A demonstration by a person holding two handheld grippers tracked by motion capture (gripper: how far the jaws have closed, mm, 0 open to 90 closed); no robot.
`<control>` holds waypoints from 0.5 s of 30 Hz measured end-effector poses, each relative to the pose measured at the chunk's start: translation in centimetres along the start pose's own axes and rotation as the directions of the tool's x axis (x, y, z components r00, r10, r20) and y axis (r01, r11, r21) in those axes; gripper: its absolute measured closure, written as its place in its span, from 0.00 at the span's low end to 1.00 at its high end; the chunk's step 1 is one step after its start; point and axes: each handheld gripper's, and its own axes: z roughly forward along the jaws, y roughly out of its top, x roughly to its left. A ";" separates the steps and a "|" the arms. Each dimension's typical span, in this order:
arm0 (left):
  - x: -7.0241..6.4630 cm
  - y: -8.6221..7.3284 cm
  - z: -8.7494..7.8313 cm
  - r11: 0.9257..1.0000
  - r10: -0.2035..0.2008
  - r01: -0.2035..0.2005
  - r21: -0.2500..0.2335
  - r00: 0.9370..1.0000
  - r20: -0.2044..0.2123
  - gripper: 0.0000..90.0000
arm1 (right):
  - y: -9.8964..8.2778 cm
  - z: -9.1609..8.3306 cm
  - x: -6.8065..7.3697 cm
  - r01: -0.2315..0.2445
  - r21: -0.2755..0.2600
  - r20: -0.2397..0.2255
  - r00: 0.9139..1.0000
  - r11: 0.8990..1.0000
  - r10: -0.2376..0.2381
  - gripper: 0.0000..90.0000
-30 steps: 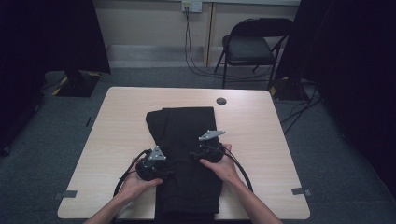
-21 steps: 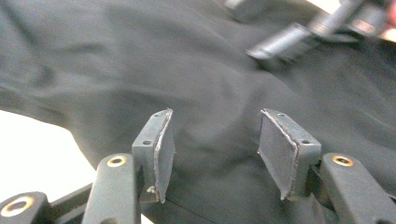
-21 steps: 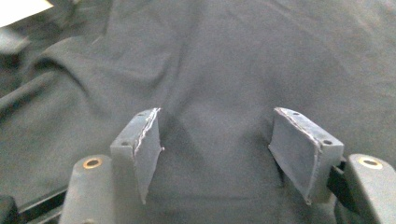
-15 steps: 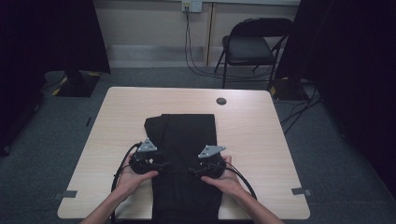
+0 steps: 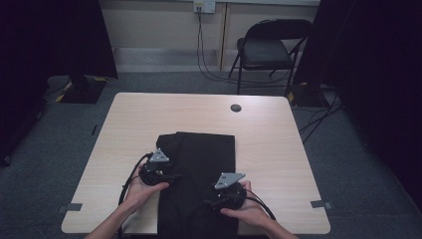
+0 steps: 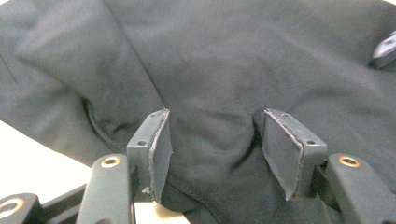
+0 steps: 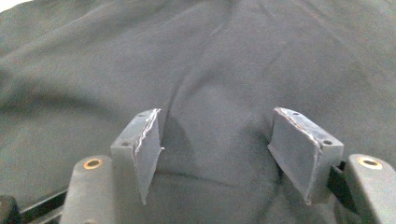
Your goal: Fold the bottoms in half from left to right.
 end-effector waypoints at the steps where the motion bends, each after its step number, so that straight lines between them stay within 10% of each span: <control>1: -0.4 -0.1 0.3 1.000 0.016 -0.016 0.003 1.000 -0.002 0.47 | -0.1 -0.2 0.3 0.007 0.003 -0.003 1.000 1.000 -0.007 0.37; 8: -1.8 -0.3 -0.3 0.997 0.062 -0.062 0.056 0.998 -0.003 0.52 | 0.0 -0.8 0.9 -0.033 0.037 -0.022 0.999 0.999 0.034 0.38; 11: -1.4 -0.7 -1.2 0.997 0.010 -0.013 0.078 0.999 0.040 0.54 | 0.7 -1.5 -0.4 -0.052 0.000 0.035 0.998 0.999 0.052 0.36; 15: 0.2 0.5 -2.6 0.998 0.004 -0.002 -0.061 0.999 0.036 0.54 | 2.2 -3.3 -3.6 -0.117 -0.107 0.112 0.985 0.987 0.129 0.31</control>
